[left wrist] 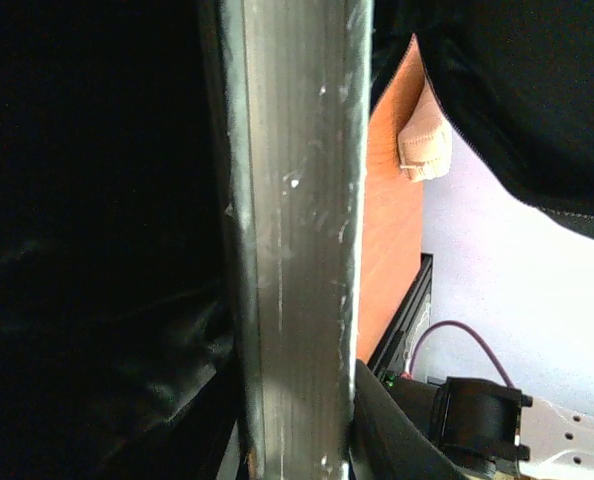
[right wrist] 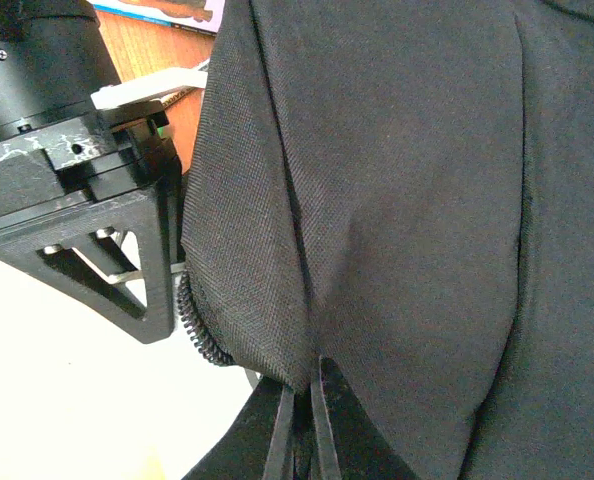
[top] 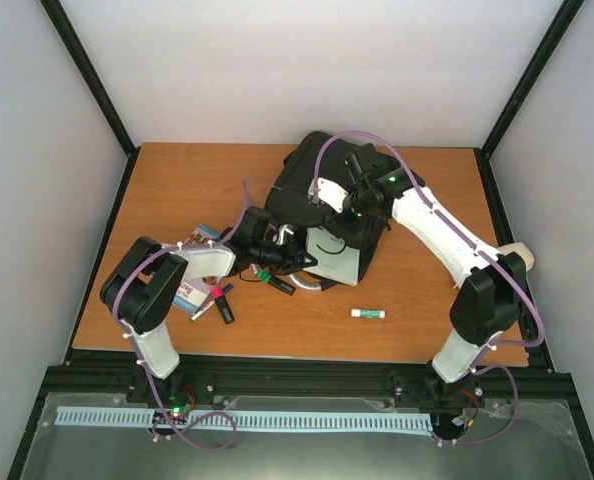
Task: Pack the student bag
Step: Place the book in the student bag.
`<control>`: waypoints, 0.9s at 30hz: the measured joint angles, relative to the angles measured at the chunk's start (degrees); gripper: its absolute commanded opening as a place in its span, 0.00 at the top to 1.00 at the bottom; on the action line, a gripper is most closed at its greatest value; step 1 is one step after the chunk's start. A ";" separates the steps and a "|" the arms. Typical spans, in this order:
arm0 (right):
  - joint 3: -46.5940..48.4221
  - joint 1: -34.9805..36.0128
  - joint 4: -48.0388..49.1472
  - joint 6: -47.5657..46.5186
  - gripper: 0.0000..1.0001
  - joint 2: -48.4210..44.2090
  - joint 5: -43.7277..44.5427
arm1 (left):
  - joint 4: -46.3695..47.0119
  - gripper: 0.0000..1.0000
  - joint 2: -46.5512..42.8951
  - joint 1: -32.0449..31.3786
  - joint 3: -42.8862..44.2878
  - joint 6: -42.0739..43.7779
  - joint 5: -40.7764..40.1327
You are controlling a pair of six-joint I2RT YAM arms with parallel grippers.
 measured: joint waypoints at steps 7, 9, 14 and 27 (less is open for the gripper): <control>-0.90 0.00 0.72 0.24 0.97 0.00 -0.04 | 2.97 0.60 0.46 0.22 -0.98 -0.98 -2.93; -1.42 0.00 1.33 0.50 0.97 0.00 -0.24 | 3.15 0.55 0.37 0.22 -1.49 -1.14 -4.39; -2.54 0.26 3.52 2.69 0.97 0.00 -0.28 | 0.07 0.36 -2.80 0.17 -2.67 -2.29 -9.84; -6.75 1.51 11.98 9.81 0.97 -0.74 -3.76 | -10.84 0.24 -23.06 -1.62 -11.17 -4.24 -20.81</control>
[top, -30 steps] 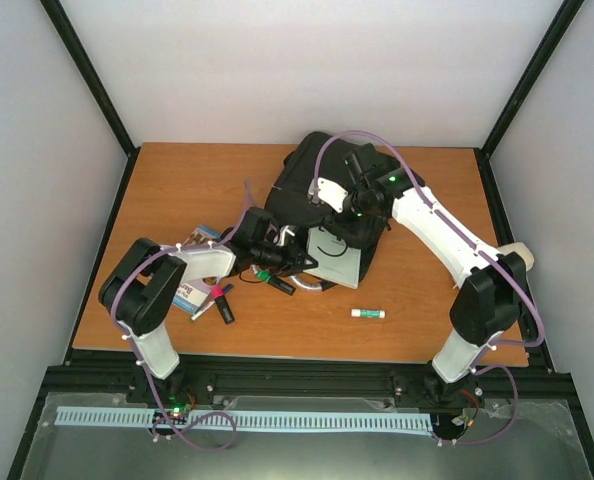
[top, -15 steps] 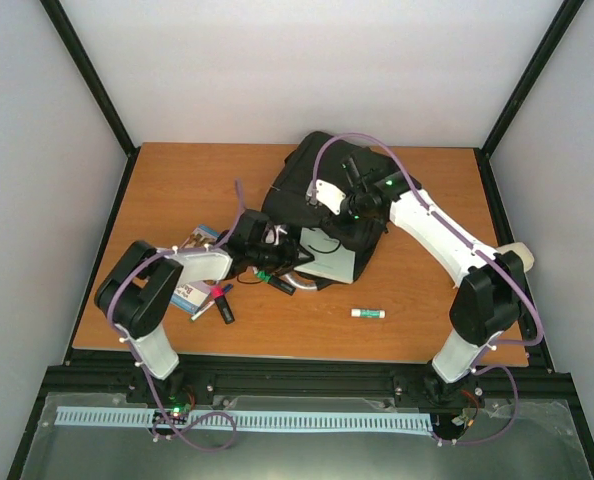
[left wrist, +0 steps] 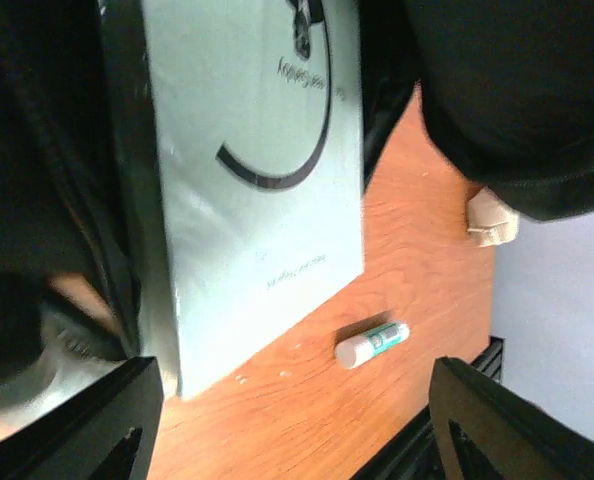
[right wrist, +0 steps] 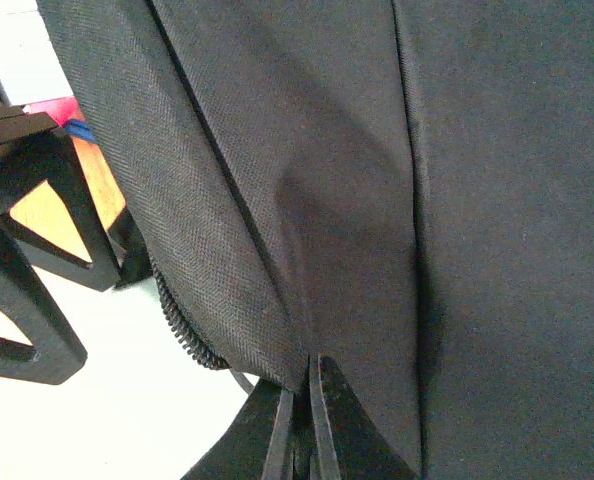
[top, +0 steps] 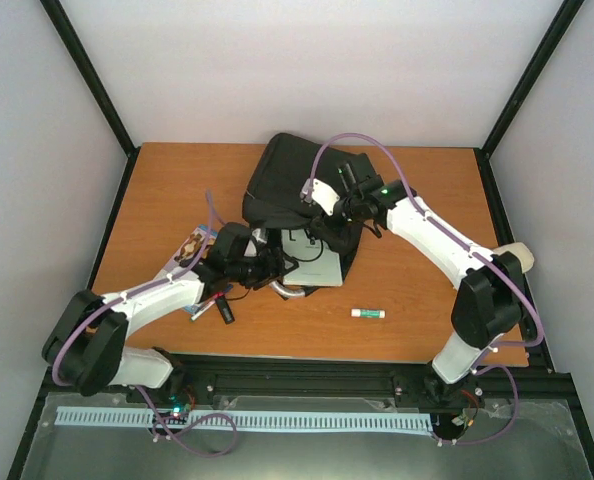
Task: Pack the student bag
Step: Place the book in the student bag.
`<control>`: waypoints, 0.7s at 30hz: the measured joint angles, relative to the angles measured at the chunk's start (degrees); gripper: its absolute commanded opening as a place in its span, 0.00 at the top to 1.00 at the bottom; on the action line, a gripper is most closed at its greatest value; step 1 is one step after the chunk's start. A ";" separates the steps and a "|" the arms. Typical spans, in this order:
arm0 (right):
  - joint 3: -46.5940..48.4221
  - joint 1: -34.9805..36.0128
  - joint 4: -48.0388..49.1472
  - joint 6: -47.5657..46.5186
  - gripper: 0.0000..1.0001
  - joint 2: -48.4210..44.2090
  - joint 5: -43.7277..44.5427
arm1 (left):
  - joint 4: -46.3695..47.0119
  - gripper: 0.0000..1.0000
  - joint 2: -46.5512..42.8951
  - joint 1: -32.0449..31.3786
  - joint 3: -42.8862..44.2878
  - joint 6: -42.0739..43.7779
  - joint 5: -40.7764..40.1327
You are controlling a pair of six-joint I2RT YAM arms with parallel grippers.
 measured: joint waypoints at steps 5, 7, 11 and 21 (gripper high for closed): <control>-2.19 -0.68 1.75 1.79 0.97 -0.92 1.16 | -2.84 0.24 -3.21 -1.70 -2.32 -0.68 -4.44; -4.13 -1.14 2.60 2.43 0.97 -1.84 2.16 | -2.80 0.25 -3.45 -2.08 -2.78 -0.98 -5.95; -8.35 -2.82 4.39 4.04 0.97 -5.09 4.15 | -1.99 0.27 -2.91 -2.60 -2.82 -0.55 -9.29; -15.76 -5.64 11.41 7.76 0.97 -11.30 4.57 | -0.46 0.44 -2.40 -8.20 -1.57 2.54 -15.76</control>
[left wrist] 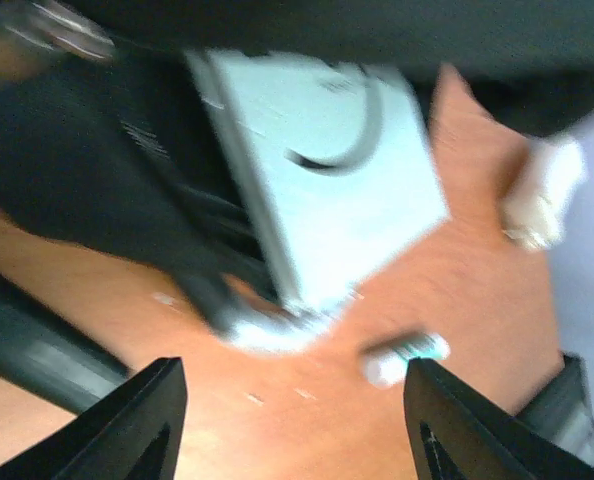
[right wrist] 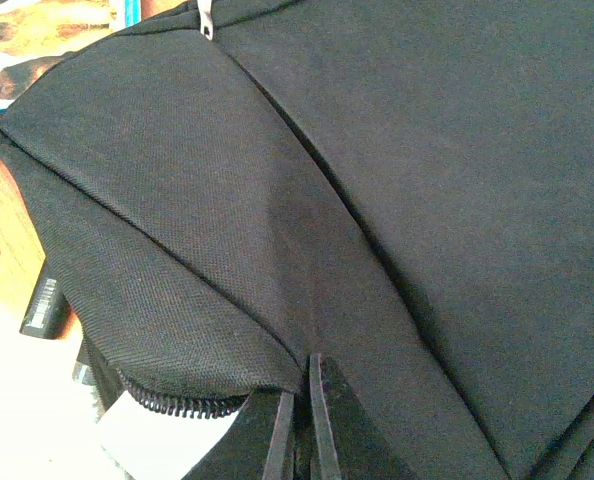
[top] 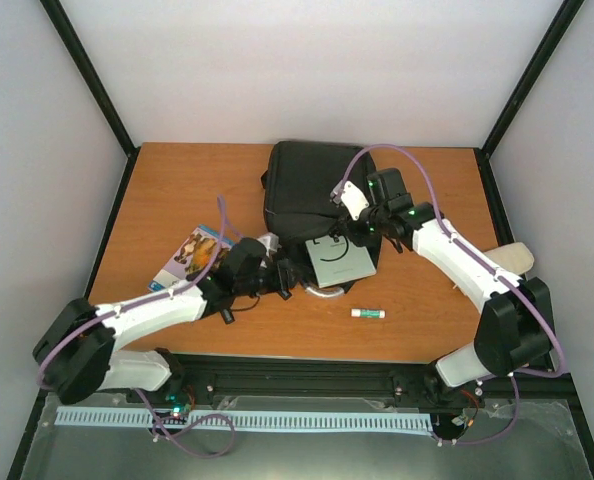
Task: Pack the student bag
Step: Place the book in the student bag.
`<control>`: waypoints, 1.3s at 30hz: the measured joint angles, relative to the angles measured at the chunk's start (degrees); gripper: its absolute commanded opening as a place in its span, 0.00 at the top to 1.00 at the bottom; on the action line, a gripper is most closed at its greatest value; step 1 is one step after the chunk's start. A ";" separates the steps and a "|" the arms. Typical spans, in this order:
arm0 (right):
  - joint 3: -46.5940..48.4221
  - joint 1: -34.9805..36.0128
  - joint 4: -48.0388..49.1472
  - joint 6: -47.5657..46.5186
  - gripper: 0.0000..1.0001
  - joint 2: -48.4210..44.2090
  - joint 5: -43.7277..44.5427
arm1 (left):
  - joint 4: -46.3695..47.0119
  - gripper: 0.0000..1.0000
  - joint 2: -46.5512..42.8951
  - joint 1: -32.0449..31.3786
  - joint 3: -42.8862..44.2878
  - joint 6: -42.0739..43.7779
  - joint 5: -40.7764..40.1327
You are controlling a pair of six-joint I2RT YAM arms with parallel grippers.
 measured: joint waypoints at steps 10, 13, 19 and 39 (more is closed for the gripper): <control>-1.97 -0.15 2.71 1.42 0.97 -0.94 -0.48 | 9.77 0.99 2.89 -16.13 -1.60 -1.44 -4.72; -2.12 -0.39 3.04 1.86 0.97 -1.51 -1.16 | 11.89 0.99 9.88 -17.77 -0.39 -0.28 -6.88; -2.36 -0.76 3.30 2.43 0.97 -2.67 -2.10 | 14.71 0.99 20.61 -19.02 5.46 1.42 -9.70; -3.04 -2.62 2.78 3.32 0.97 -4.68 -7.32 | 23.69 0.99 28.48 -18.10 8.33 -2.73 -27.34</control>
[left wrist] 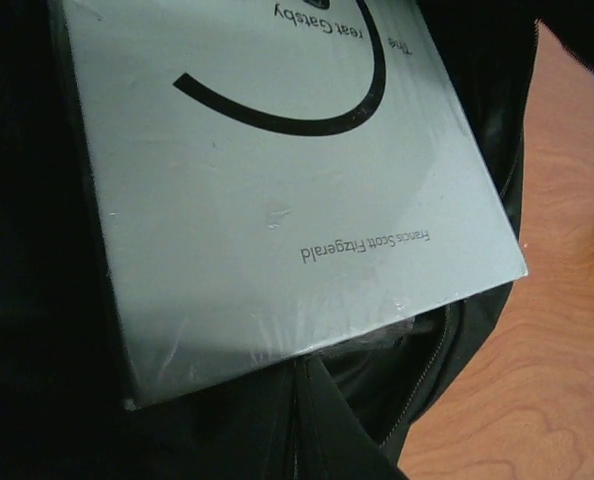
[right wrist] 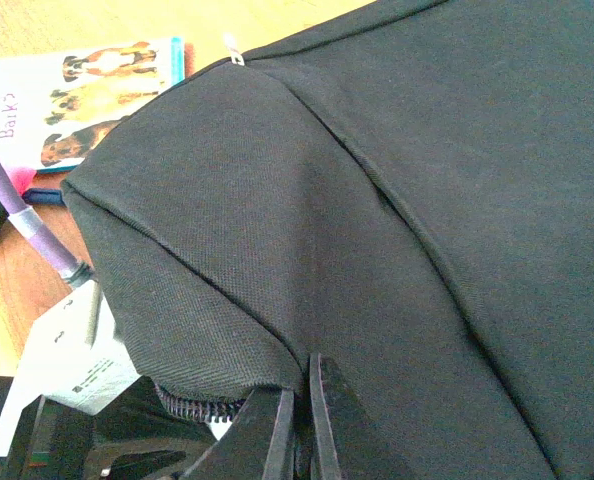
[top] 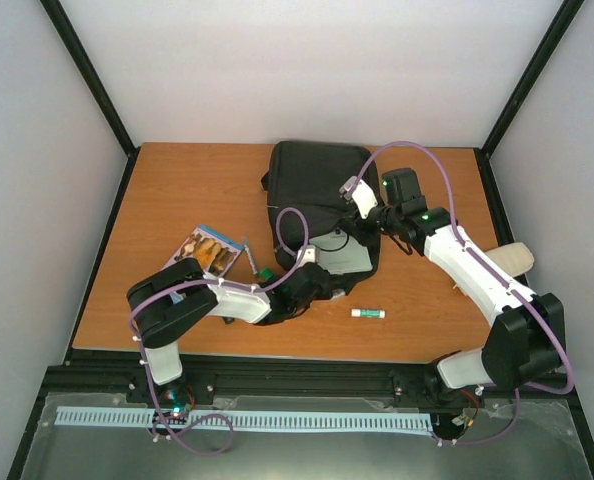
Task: Pack the student bag
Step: Place the book in the student bag.
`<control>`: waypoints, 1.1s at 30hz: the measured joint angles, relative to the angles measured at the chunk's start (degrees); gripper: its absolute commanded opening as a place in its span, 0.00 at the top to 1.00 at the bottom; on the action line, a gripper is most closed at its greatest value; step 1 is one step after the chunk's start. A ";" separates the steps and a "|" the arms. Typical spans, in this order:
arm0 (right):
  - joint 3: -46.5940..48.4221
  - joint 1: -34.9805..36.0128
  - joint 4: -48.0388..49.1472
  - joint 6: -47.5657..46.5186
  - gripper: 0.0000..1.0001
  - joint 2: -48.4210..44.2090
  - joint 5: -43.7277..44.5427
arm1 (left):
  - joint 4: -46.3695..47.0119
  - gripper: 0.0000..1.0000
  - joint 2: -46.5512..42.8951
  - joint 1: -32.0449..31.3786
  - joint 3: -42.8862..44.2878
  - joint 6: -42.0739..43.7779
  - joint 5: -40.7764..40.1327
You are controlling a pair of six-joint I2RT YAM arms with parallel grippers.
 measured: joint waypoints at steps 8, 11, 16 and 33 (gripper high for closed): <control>0.00 0.00 -0.24 0.31 0.97 0.11 -0.83 | 4.68 0.99 5.05 2.60 2.43 -0.92 -1.51; 0.00 0.00 -0.20 0.42 0.97 0.11 -0.94 | 7.17 0.99 7.06 3.76 3.10 -0.94 -2.16; 0.00 -0.11 -0.20 0.66 0.97 0.11 -0.94 | 8.76 0.99 8.55 5.27 4.39 -0.92 -3.06; 0.00 -0.87 0.09 1.31 0.97 0.63 -0.94 | 17.29 0.99 14.45 6.73 11.96 0.11 -4.33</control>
